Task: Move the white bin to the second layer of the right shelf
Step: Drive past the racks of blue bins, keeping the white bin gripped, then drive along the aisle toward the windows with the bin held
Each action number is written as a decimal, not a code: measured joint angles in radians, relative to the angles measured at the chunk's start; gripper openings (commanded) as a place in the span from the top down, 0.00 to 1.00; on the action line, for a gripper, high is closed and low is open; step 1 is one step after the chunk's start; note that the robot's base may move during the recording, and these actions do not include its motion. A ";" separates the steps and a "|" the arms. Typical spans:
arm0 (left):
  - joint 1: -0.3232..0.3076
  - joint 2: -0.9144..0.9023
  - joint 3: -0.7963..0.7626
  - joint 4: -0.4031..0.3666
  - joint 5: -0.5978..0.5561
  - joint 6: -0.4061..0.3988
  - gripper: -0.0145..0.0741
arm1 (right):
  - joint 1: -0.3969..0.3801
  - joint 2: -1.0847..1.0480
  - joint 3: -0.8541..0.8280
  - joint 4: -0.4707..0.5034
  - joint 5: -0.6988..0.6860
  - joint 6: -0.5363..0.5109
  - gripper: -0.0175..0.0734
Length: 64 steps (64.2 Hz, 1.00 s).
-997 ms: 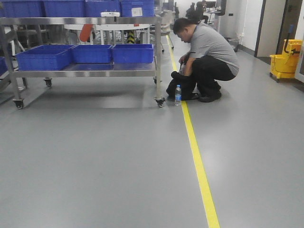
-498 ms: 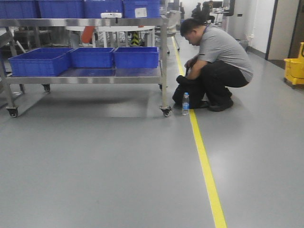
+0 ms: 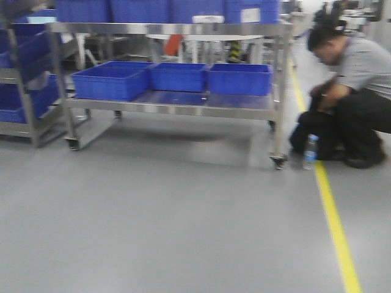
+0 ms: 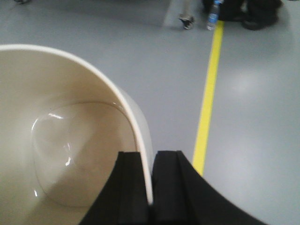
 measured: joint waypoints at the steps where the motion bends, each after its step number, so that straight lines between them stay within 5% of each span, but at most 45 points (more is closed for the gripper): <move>1: 0.000 0.000 0.000 0.000 0.000 0.000 0.74 | 0.000 0.000 0.000 0.000 0.000 0.000 0.75; 64: 0.000 0.000 0.000 0.000 0.000 0.000 0.74 | 0.000 0.000 0.000 0.000 0.010 0.000 0.75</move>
